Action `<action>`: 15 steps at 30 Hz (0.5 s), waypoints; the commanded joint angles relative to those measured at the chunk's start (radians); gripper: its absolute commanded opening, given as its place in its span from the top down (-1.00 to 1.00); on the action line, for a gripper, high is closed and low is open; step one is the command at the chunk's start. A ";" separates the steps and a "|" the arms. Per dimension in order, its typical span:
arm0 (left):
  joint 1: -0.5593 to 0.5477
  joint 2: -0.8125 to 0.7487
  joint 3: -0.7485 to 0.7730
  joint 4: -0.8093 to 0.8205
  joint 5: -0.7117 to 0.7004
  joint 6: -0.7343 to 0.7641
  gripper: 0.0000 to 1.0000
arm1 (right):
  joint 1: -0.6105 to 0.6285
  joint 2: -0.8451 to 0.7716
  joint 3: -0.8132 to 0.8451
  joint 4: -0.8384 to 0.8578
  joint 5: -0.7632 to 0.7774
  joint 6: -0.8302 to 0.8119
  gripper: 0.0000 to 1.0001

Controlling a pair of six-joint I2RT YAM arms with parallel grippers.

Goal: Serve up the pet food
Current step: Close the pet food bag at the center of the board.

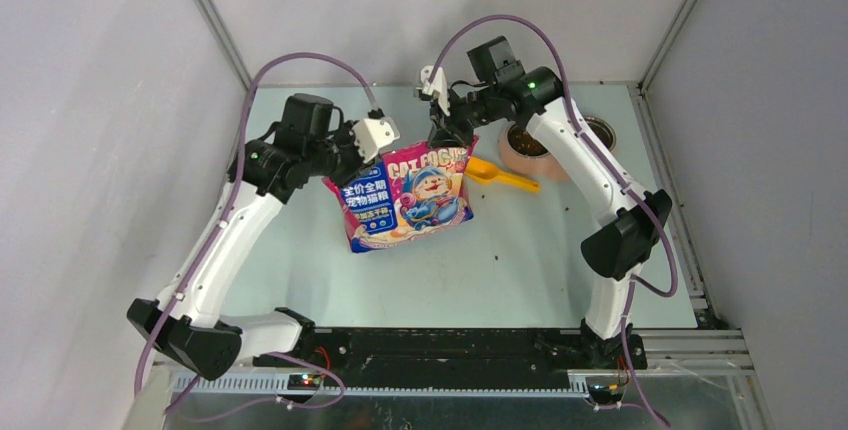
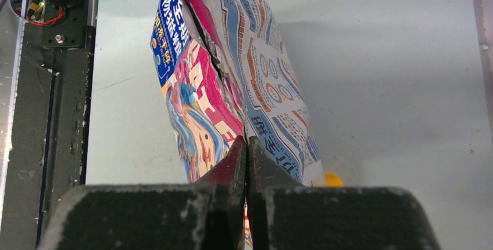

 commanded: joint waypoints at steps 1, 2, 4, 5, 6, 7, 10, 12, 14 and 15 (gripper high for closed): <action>0.000 0.008 0.087 0.062 0.021 -0.039 0.11 | -0.014 -0.070 0.063 0.042 0.006 0.029 1.00; -0.003 0.026 0.093 0.061 0.025 -0.045 0.07 | -0.012 -0.070 0.062 0.043 0.007 0.030 1.00; -0.012 0.054 0.113 0.054 0.034 -0.052 0.06 | -0.009 -0.071 0.061 0.044 0.015 0.034 1.00; -0.015 0.060 0.123 0.052 0.039 -0.054 0.06 | -0.008 -0.071 0.061 0.044 0.023 0.035 1.00; -0.021 0.073 0.126 0.049 0.040 -0.057 0.06 | -0.006 -0.071 0.062 0.044 0.027 0.036 1.00; -0.024 0.077 0.133 0.049 0.042 -0.057 0.06 | -0.004 -0.072 0.062 0.044 0.034 0.036 1.00; -0.035 0.095 0.137 0.035 0.042 -0.056 0.17 | -0.005 -0.078 0.065 0.047 0.039 0.040 1.00; -0.037 0.100 0.136 0.027 0.040 -0.051 0.23 | -0.005 -0.082 0.068 0.050 0.043 0.042 1.00; -0.038 0.103 0.137 0.017 0.035 -0.045 0.31 | -0.004 -0.083 0.073 0.051 0.057 0.042 1.00; -0.038 0.103 0.139 0.014 0.029 -0.043 0.36 | -0.005 -0.083 0.078 0.051 0.067 0.041 1.00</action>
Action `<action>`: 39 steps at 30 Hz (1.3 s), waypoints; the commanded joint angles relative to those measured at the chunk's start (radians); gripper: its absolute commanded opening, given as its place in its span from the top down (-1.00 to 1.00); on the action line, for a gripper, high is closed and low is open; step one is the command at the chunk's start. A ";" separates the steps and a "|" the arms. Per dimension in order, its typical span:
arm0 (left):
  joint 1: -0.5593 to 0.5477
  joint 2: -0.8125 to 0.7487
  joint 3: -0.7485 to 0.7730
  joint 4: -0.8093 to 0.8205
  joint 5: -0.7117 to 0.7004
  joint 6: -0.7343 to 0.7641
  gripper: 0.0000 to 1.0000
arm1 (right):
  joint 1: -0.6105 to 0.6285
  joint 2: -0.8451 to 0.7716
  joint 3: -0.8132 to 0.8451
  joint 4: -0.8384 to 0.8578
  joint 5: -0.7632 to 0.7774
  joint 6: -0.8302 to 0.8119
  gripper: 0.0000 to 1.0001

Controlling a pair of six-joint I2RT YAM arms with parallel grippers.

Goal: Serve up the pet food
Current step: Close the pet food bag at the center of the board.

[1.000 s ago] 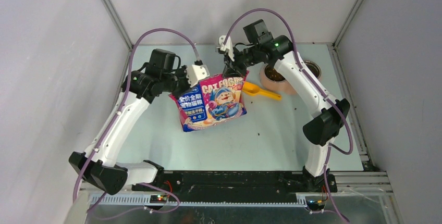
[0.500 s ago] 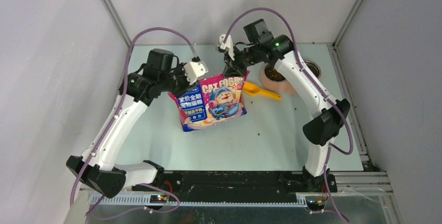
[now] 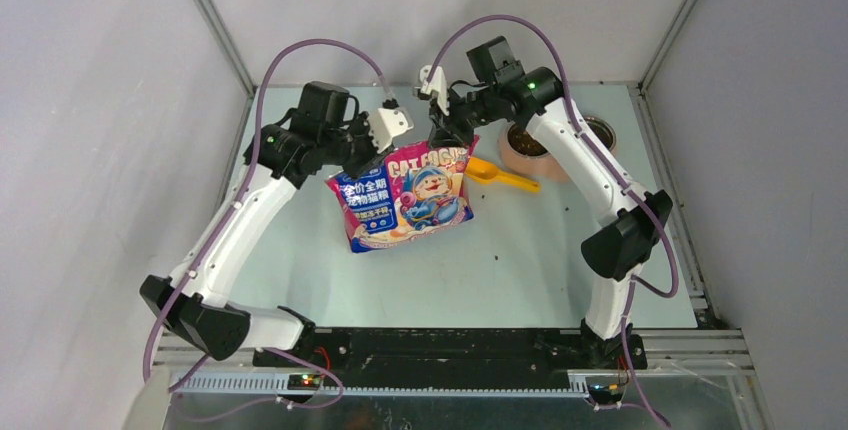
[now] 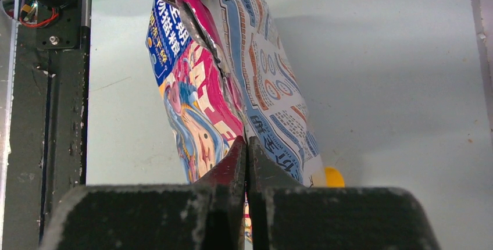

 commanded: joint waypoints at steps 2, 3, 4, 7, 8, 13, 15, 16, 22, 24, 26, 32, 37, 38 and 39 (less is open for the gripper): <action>-0.005 0.002 0.040 0.005 -0.020 -0.001 0.47 | -0.012 -0.075 0.091 0.046 0.051 0.005 1.00; -0.005 0.003 0.041 0.005 -0.031 0.000 0.53 | -0.013 -0.071 0.097 0.044 0.055 0.004 1.00; -0.005 0.005 0.046 0.002 -0.036 0.000 0.56 | -0.016 -0.069 0.108 0.043 0.064 0.002 1.00; -0.005 0.015 0.058 0.002 -0.068 -0.007 0.77 | -0.019 -0.056 0.130 0.031 0.095 -0.009 1.00; -0.005 0.016 0.062 0.005 -0.076 -0.011 0.91 | -0.020 -0.055 0.136 0.028 0.104 -0.012 1.00; -0.005 -0.001 0.056 0.036 -0.103 -0.027 1.00 | -0.022 -0.057 0.136 0.021 0.111 -0.019 1.00; -0.005 -0.013 0.055 0.040 -0.098 -0.033 1.00 | -0.022 -0.059 0.135 0.019 0.111 -0.023 1.00; -0.005 -0.019 0.058 0.033 -0.096 -0.033 1.00 | -0.022 -0.060 0.135 0.017 0.111 -0.024 1.00; 0.014 -0.072 0.027 0.012 -0.115 -0.020 0.17 | -0.024 -0.064 0.134 0.013 0.112 -0.034 1.00; 0.026 -0.086 0.011 0.004 -0.120 -0.013 0.18 | -0.027 -0.066 0.134 0.012 0.112 -0.035 1.00; 0.039 -0.095 -0.003 -0.004 -0.121 -0.007 0.44 | -0.028 -0.066 0.134 0.012 0.110 -0.035 1.00; 0.054 -0.113 -0.037 0.013 -0.144 -0.002 1.00 | -0.029 -0.069 0.134 0.013 0.106 -0.034 1.00; 0.064 -0.124 -0.018 -0.008 -0.144 0.000 0.57 | -0.029 -0.071 0.134 0.013 0.105 -0.034 1.00; 0.066 -0.123 -0.019 -0.014 -0.143 0.002 0.40 | -0.032 -0.072 0.134 0.013 0.104 -0.034 1.00; 0.067 -0.122 -0.021 -0.015 -0.143 0.004 0.16 | -0.031 -0.071 0.134 0.014 0.103 -0.034 1.00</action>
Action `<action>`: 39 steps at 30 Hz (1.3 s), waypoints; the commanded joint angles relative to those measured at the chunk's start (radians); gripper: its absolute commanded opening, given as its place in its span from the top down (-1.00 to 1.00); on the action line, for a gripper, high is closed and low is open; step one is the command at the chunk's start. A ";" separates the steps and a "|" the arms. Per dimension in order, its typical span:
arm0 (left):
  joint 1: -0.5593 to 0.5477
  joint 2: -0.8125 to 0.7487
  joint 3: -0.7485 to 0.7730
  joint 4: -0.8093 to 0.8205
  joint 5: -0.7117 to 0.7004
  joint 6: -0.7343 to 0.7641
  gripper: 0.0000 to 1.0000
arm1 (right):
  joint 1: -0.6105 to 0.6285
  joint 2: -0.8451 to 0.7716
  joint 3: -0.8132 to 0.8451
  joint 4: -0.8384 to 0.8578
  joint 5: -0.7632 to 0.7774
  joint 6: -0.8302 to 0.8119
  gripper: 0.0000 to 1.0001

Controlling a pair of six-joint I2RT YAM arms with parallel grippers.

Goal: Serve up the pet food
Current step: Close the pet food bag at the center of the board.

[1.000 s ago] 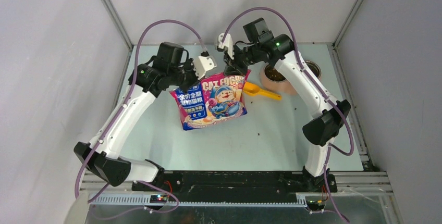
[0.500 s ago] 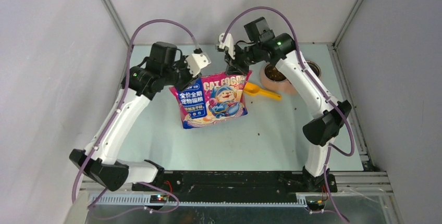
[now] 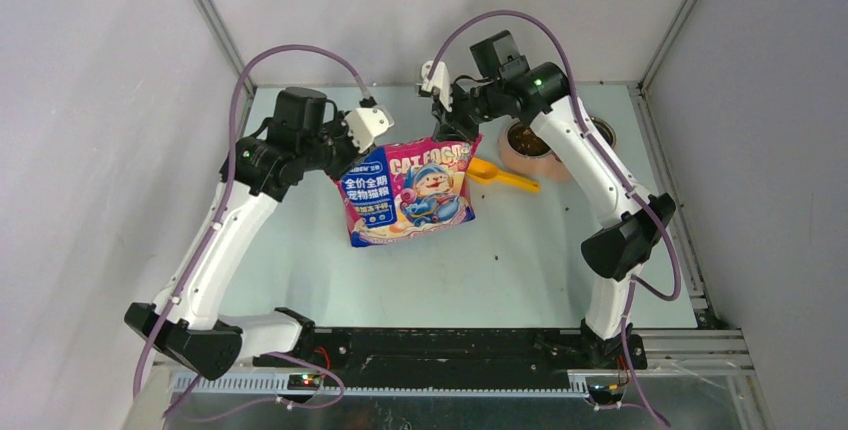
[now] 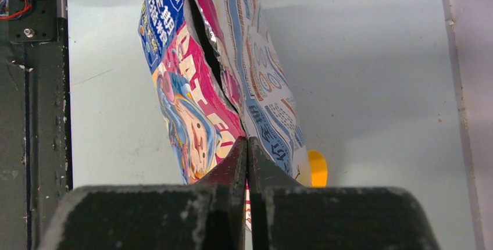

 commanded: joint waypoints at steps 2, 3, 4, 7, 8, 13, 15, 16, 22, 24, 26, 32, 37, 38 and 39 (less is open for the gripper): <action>0.030 -0.020 0.001 -0.015 -0.056 0.018 0.02 | -0.034 -0.072 0.069 0.068 0.019 -0.015 1.00; 0.030 -0.016 -0.006 -0.019 -0.057 0.024 0.00 | -0.035 -0.073 0.069 0.069 0.018 -0.014 1.00; 0.030 -0.013 -0.011 -0.021 -0.060 0.027 0.02 | -0.034 -0.072 0.069 0.069 0.018 -0.013 1.00; 0.031 -0.009 -0.027 -0.016 -0.072 0.030 0.55 | -0.035 -0.073 0.071 0.070 0.017 -0.012 1.00; 0.032 -0.008 -0.027 -0.014 -0.077 0.030 0.66 | -0.033 -0.073 0.071 0.069 0.017 -0.012 1.00; 0.035 -0.022 -0.033 0.018 -0.148 0.009 1.00 | -0.033 -0.074 0.075 0.064 0.022 -0.017 1.00; 0.039 -0.033 -0.030 0.037 -0.184 -0.005 1.00 | -0.033 -0.075 0.076 0.062 0.024 -0.019 1.00; 0.041 -0.036 -0.020 0.034 -0.188 -0.006 1.00 | -0.034 -0.075 0.077 0.062 0.024 -0.020 1.00; 0.061 -0.065 -0.015 -0.009 -0.187 0.000 0.15 | -0.037 -0.075 0.078 0.061 0.025 -0.025 1.00; 0.069 -0.076 -0.035 -0.019 -0.182 0.011 0.07 | -0.036 -0.075 0.078 0.061 0.022 -0.027 1.00; 0.077 -0.079 -0.048 -0.034 -0.172 0.022 0.12 | -0.037 -0.075 0.078 0.060 0.022 -0.027 1.00; 0.103 -0.069 -0.070 -0.045 -0.171 0.026 0.98 | -0.040 -0.074 0.078 0.060 0.017 -0.027 1.00; 0.112 -0.084 -0.073 0.003 -0.220 -0.009 1.00 | -0.040 -0.074 0.083 0.060 0.020 -0.028 1.00; 0.113 -0.084 -0.069 -0.004 -0.220 -0.009 1.00 | -0.041 -0.075 0.084 0.060 0.019 -0.028 1.00; 0.116 -0.082 -0.063 -0.008 -0.211 -0.012 0.69 | -0.042 -0.074 0.084 0.060 0.019 -0.029 1.00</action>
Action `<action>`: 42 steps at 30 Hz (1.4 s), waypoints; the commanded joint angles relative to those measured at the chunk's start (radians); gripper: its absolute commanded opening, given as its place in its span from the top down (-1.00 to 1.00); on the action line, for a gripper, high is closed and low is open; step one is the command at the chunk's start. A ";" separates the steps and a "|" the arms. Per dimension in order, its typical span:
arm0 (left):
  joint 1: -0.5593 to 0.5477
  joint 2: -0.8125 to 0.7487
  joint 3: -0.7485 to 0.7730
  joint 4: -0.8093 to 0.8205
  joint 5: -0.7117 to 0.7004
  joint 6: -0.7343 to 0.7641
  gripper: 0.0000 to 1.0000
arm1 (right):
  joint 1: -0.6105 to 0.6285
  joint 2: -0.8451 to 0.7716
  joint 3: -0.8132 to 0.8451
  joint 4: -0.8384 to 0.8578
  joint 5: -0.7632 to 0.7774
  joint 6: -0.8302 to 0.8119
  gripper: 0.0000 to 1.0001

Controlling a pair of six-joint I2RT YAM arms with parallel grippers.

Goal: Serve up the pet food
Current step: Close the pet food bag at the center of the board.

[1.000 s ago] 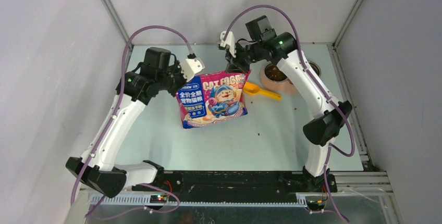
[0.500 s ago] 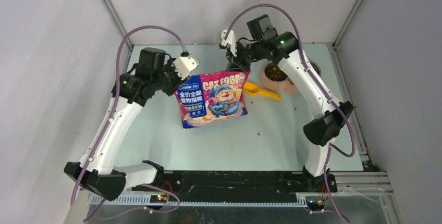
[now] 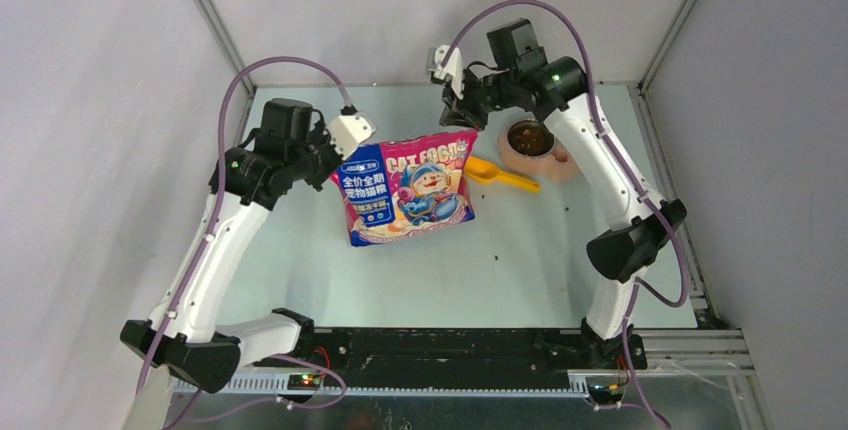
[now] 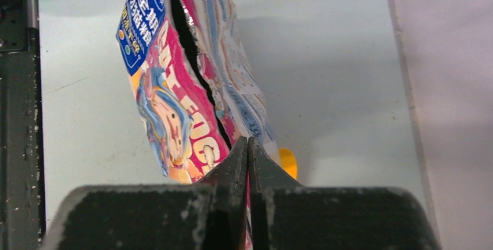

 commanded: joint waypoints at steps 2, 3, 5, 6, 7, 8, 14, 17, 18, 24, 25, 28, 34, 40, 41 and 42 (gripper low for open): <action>0.037 -0.025 0.002 0.030 -0.047 -0.003 0.23 | -0.009 -0.052 0.055 0.041 0.005 -0.015 1.00; 0.037 -0.029 -0.002 0.027 -0.035 0.001 0.14 | -0.007 -0.053 0.055 0.041 -0.005 -0.015 1.00; 0.037 -0.035 -0.016 0.018 -0.001 0.014 0.00 | -0.003 -0.055 0.056 0.039 -0.026 -0.017 1.00; 0.037 -0.036 -0.022 0.017 0.014 0.018 0.00 | 0.003 -0.056 0.055 0.040 -0.032 -0.020 0.90; 0.037 -0.036 -0.025 0.015 0.020 0.021 0.01 | 0.008 -0.058 0.052 0.042 -0.042 -0.022 0.63; 0.037 -0.034 -0.031 0.014 0.035 0.025 0.07 | 0.021 -0.059 0.052 0.045 -0.044 -0.029 0.45; 0.037 -0.022 -0.024 0.002 0.077 0.023 0.85 | 0.114 -0.043 0.053 0.064 -0.008 -0.058 -0.73; 0.037 -0.030 -0.023 0.011 0.092 0.014 0.99 | 0.152 -0.020 0.062 0.090 0.014 -0.044 -0.78; 0.038 -0.034 -0.024 0.023 0.094 0.008 1.00 | 0.170 -0.005 0.065 0.100 0.032 -0.036 -0.79; 0.038 -0.070 0.003 0.038 0.106 -0.027 1.00 | 0.200 0.063 0.076 0.178 0.031 0.059 -0.76; 0.038 -0.074 0.007 0.040 0.107 -0.034 1.00 | 0.203 0.068 0.076 0.181 0.024 0.072 -0.76; 0.038 -0.086 0.006 0.045 0.110 -0.044 1.00 | 0.209 0.092 0.065 0.199 0.012 0.109 -0.74; 0.038 -0.094 0.005 0.040 0.103 -0.034 1.00 | 0.211 0.128 0.051 0.239 -0.017 0.154 -0.73; 0.042 -0.094 0.013 0.023 0.077 -0.008 1.00 | 0.214 0.150 0.051 0.226 -0.018 0.141 -0.38; 0.044 -0.094 0.015 0.019 0.074 -0.006 1.00 | 0.212 0.155 0.050 0.225 -0.020 0.141 -0.26; 0.047 -0.094 0.021 0.018 0.073 -0.003 1.00 | 0.210 0.158 0.050 0.222 -0.022 0.143 -0.17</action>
